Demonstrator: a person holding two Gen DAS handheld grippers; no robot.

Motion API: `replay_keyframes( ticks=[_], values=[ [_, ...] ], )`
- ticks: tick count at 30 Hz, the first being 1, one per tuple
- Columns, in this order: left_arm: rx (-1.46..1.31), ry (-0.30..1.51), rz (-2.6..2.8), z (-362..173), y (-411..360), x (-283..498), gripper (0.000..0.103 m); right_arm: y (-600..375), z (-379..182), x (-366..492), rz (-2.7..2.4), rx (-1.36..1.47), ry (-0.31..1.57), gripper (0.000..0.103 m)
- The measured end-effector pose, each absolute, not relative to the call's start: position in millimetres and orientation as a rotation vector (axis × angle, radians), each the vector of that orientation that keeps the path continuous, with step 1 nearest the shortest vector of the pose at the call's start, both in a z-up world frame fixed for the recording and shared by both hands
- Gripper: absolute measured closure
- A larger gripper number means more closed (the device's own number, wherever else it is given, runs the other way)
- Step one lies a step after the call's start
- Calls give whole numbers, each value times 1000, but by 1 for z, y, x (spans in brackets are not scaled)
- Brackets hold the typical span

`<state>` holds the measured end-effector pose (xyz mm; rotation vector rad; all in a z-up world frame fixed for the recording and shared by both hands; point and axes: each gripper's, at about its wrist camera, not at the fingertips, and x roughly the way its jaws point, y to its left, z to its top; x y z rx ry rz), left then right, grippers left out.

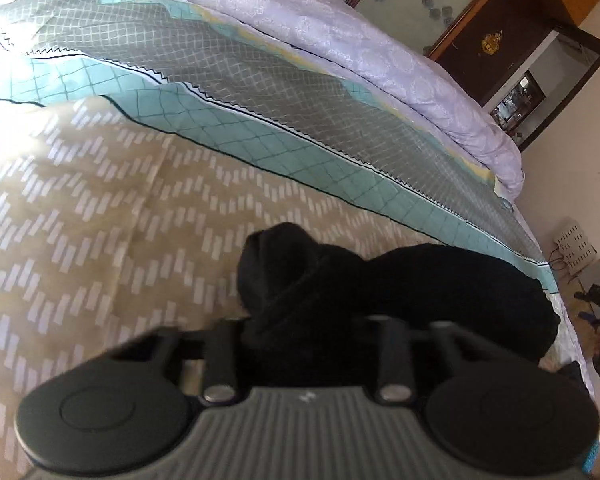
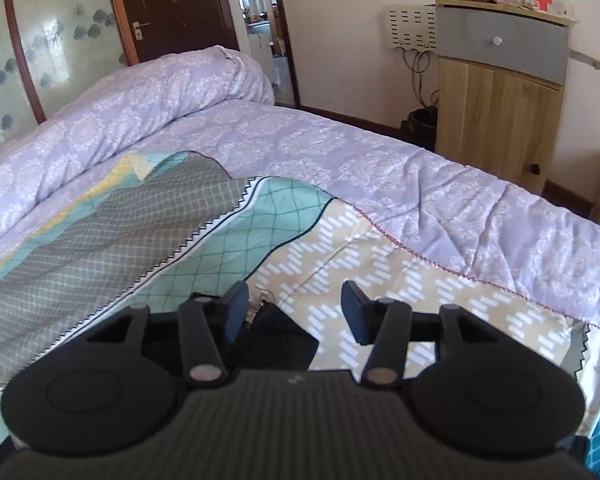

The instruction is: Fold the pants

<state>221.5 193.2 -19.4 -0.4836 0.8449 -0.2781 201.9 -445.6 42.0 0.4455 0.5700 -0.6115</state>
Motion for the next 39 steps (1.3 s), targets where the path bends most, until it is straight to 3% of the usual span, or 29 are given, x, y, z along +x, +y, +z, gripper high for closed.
replay_keyframes(
  ticks=[5,8,10,15,19,20,21,22,24,25,26,27,29,30,31,32,39],
  values=[
    [-329,564,-88,57,180,176,89,-425,48,224,-437,522,585,40],
    [135,346,55,99,119,140,84,-407,33,249,-407,511,625,36],
    [245,402,90,91,101,152,82,-402,15,264,-440,511,665,36],
    [123,767,36,24,130,212,79,-399,-14,286,-517,539,711,36],
    [45,829,54,-1,151,216,68,-383,-11,297,-493,437,714,35],
    [31,817,44,0,153,215,71,-379,-13,304,-470,393,743,41],
    [18,809,41,1,154,216,76,-376,-19,310,-453,360,785,54],
    [3,799,36,4,154,217,80,-373,-22,313,-472,313,790,80],
    [-18,752,35,14,152,216,81,-378,-19,316,-483,332,772,91],
    [-14,720,39,20,151,214,80,-385,-13,315,-491,365,726,93],
    [-11,697,45,26,150,220,67,-390,-2,310,-507,394,632,93],
    [-14,690,52,29,150,223,37,-395,8,304,-517,423,529,93],
    [-7,712,90,28,153,230,4,-404,16,303,-600,467,453,87],
    [-26,723,107,28,160,231,6,-408,13,307,-636,480,479,82],
    [-74,731,111,29,171,229,6,-412,8,313,-647,485,546,59],
    [-142,725,111,32,185,223,5,-413,5,315,-645,476,592,48],
    [-391,753,146,31,257,171,5,-390,19,242,-427,521,552,48]
  ],
)
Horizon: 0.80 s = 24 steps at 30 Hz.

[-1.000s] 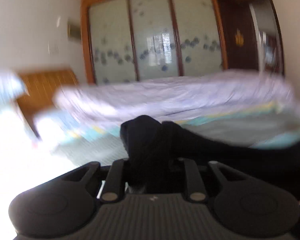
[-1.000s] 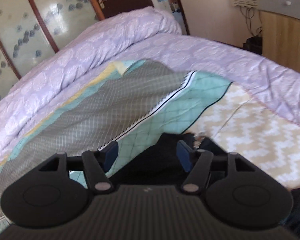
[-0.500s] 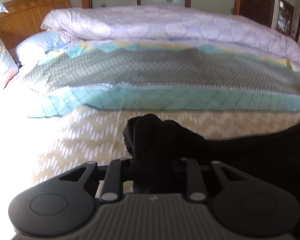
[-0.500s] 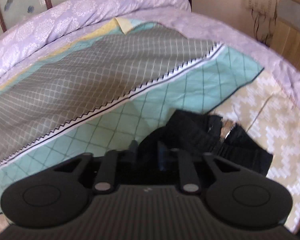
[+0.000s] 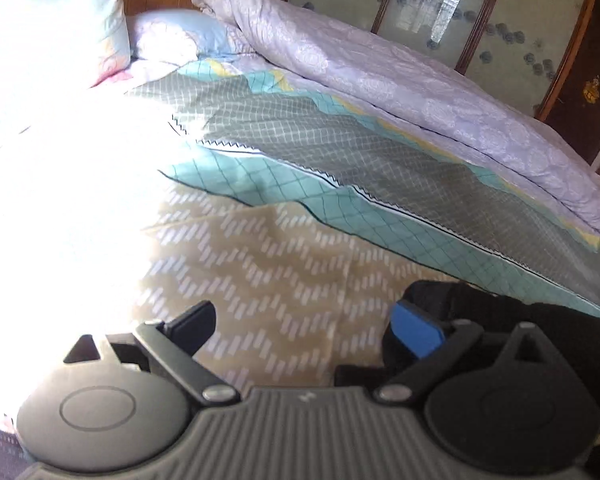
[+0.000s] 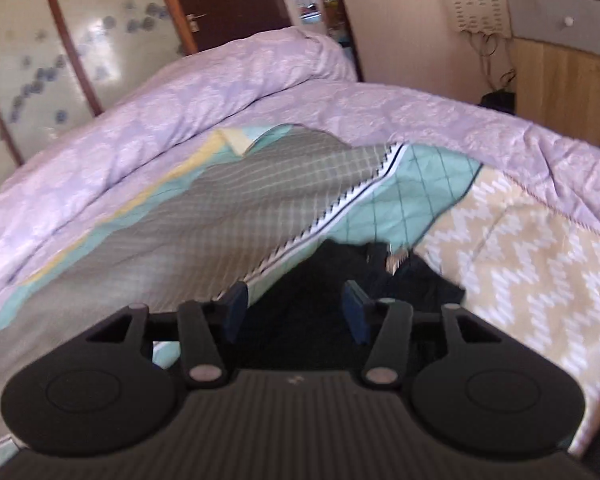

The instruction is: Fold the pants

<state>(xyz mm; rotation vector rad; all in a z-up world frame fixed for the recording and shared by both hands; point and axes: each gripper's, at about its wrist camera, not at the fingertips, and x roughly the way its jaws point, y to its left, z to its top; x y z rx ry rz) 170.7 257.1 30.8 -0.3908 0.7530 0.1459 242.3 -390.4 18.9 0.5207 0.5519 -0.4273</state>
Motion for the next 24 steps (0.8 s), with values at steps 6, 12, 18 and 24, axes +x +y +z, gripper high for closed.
replay_keyframes(
  ticks=[6,12,18,24],
  values=[
    [-471,832,37,6,250,173,10,-354,29,156,-266,541,592,45],
    [-329,856,34,-14,180,190,63,-293,20,95,-178,467,672,45],
    [60,713,97,5,113,167,92,-246,4,71,-104,454,770,45],
    [67,557,495,35,181,156,86,-230,5,63,-79,434,770,45]
  ],
)
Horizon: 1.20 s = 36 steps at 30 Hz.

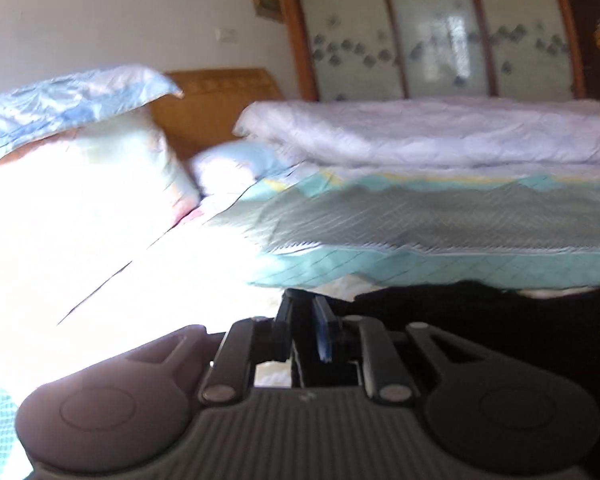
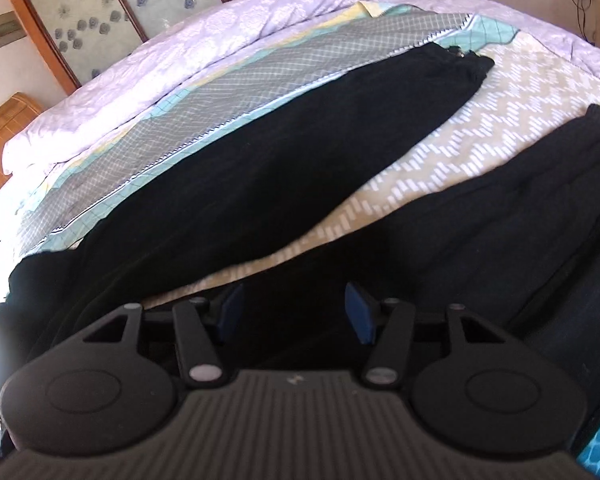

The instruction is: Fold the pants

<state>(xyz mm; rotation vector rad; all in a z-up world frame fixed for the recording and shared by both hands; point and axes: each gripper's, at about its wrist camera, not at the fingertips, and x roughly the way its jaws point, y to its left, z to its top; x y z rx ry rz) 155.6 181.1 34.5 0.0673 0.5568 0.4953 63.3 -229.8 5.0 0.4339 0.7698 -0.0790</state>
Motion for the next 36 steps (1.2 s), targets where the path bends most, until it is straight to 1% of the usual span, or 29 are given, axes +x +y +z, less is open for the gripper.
replay_keyframes(
  ticks=[1,2,3,4,5,6,7,9,11,12,13,14,15,18,20,22,23,24,26,29,31,32,33,34,35,36],
  values=[
    [15,674,472,22,198,171,83,-230,3,65,-78,441,775,45],
    [-43,763,455,13,210,180,83,-231,2,67,-76,456,785,45],
    [-83,803,446,10,218,182,83,-231,2,68,-68,477,792,45],
    [-114,794,437,14,223,177,83,-231,4,67,-55,499,788,45],
    [-127,767,438,20,225,170,78,-230,7,64,-39,505,775,45],
    [-139,739,444,27,226,161,64,-228,9,61,-32,491,766,45],
    [-164,710,433,36,226,150,61,-225,11,59,-29,470,762,45],
    [-211,680,361,50,227,129,61,-220,13,57,-13,443,769,45],
    [-193,681,282,63,219,106,61,-216,15,53,13,442,776,45],
    [-179,681,257,67,216,94,58,-214,17,50,27,444,777,45],
    [-175,691,225,70,213,79,55,-211,18,47,47,447,780,45],
    [-189,702,199,72,213,67,46,-208,19,45,76,451,783,45],
    [-218,715,177,72,215,54,41,-204,19,41,106,453,788,45],
    [-351,803,120,61,226,20,41,-183,21,29,232,441,808,45],
    [-485,851,80,51,234,-4,40,-163,21,18,314,414,817,45],
    [-619,882,38,38,236,-24,32,-140,21,6,404,374,829,45],
    [-683,886,27,32,237,-32,22,-129,21,1,443,353,832,45],
    [-733,882,23,26,238,-37,20,-118,21,-5,485,333,835,44],
    [-820,887,22,16,238,-45,19,-99,20,-15,558,291,841,44],
    [-1001,894,-7,-3,237,-44,12,-75,19,-27,596,207,841,44],
    [-1066,909,-36,-14,225,-39,12,-68,17,-33,610,199,853,45],
    [-1083,906,-48,-19,220,-34,13,-68,15,-32,619,212,864,45],
    [-1090,899,-47,-26,215,-30,24,-63,15,-33,617,226,868,46],
    [-1076,903,-28,-34,208,-25,39,-63,15,-32,612,237,865,49],
    [-1039,930,2,-37,203,-21,74,-62,14,-33,609,242,862,55],
    [-976,945,38,-34,198,-20,90,-60,15,-30,601,242,859,58]
  ],
)
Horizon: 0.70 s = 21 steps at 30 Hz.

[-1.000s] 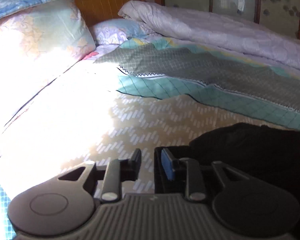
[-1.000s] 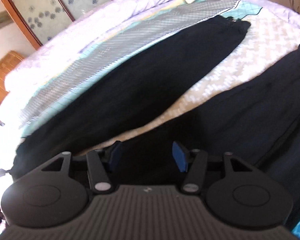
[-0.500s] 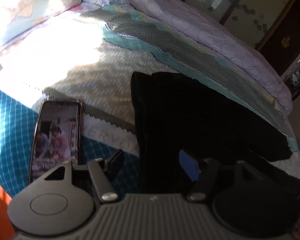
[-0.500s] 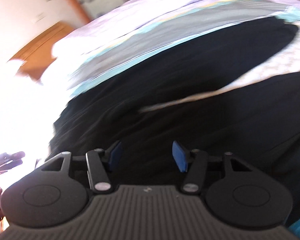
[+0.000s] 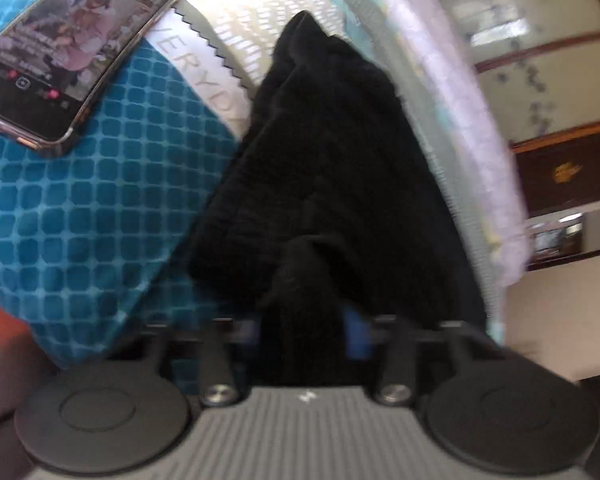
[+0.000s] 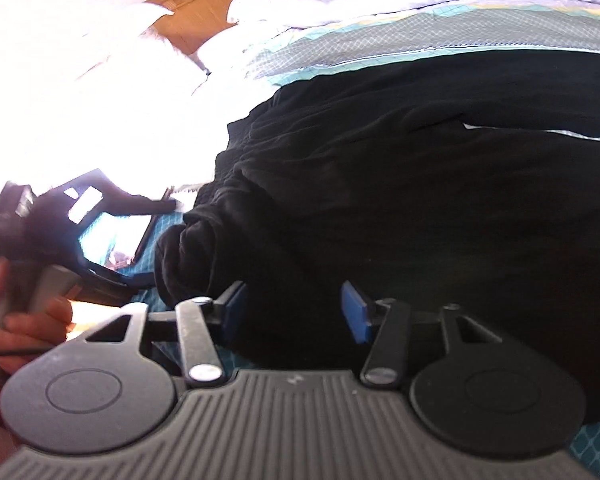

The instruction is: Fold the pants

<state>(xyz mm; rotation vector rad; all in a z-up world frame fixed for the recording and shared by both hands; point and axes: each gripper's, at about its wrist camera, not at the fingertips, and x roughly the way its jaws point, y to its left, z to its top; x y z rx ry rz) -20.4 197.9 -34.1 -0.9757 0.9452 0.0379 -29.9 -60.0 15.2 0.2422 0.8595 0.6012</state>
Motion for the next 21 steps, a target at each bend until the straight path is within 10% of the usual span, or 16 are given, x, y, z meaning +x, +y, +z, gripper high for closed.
replay_keyframes(
  ticks=[10,21],
  values=[
    [-620,942,238,-5,184,-55,93,24,-17,-17,736,153,988,61],
    [-546,699,305,53,179,-95,68,-41,23,-36,584,214,800,53]
  ],
)
